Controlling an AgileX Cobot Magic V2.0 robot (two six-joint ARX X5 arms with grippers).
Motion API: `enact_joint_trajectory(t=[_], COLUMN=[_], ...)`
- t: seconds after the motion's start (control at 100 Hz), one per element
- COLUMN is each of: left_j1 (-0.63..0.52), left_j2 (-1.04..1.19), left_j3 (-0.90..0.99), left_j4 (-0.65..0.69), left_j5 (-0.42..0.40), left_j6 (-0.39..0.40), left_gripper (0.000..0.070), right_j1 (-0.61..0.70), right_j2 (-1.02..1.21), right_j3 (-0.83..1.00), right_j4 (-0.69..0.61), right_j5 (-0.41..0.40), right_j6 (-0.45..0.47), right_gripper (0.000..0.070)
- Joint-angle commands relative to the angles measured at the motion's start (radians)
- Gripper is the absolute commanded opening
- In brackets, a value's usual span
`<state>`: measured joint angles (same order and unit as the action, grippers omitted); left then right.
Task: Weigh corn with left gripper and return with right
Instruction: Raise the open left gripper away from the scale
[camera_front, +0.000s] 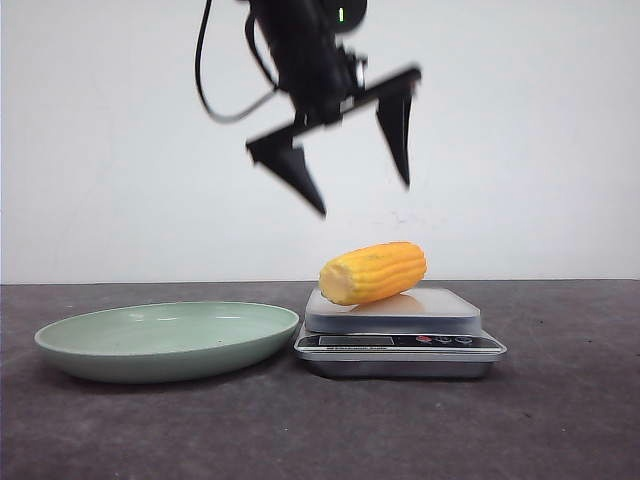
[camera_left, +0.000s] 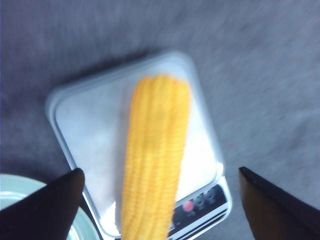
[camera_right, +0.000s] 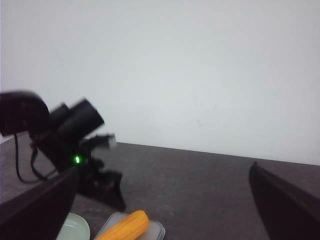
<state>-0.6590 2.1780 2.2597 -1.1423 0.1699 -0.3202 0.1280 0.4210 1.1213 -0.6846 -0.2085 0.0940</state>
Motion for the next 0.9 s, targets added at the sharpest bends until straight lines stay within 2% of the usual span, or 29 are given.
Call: enact_joint_trajectory(t=[0.0, 0.13, 0.24, 0.29, 0.41, 0.46, 0.55, 0.67, 0.89], left_j1=[-0.008, -0.009, -0.011, -0.013, -0.019, -0.022, -0.029, -0.03, -0.03], left_j2=[0.019, 0.019, 0.019, 0.019, -0.009, -0.024, -0.061, -0.13, -0.285], left_j3=[0.106, 0.296, 0.514, 0.616, 0.815, 0.88, 0.947, 0.953, 0.938], left_j4=[-0.04, -0.158, -0.278, -0.319, -0.328, -0.328, -0.332, -0.341, -0.346], left_j5=[-0.021, -0.075, -0.112, -0.116, -0.1, -0.11, -0.112, -0.111, -0.106], left_j6=[0.023, 0.061, 0.103, 0.116, 0.11, 0.109, 0.116, 0.144, 0.149], left_gripper=[0.0597, 0.0561, 0.0427, 0.039, 0.0367, 0.0269, 0.0003, 0.0004, 0.0004], right_j1=[0.0, 0.0, 0.0, 0.0, 0.0, 0.0, 0.0, 0.0, 0.0], right_j2=[0.002, 0.002, 0.002, 0.002, 0.003, 0.003, 0.004, 0.01, 0.021], right_j3=[0.018, 0.018, 0.018, 0.018, 0.018, 0.018, 0.018, 0.018, 0.018], right_j4=[0.01, 0.01, 0.008, 0.006, -0.003, -0.005, -0.006, -0.007, -0.015], right_j5=[0.0, 0.0, 0.0, 0.0, 0.003, 0.003, 0.007, 0.007, 0.006], right_j6=[0.01, 0.01, 0.01, 0.01, 0.01, 0.01, 0.01, 0.011, 0.011], right_gripper=[0.07, 0.07, 0.07, 0.07, 0.07, 0.07, 0.07, 0.07, 0.07])
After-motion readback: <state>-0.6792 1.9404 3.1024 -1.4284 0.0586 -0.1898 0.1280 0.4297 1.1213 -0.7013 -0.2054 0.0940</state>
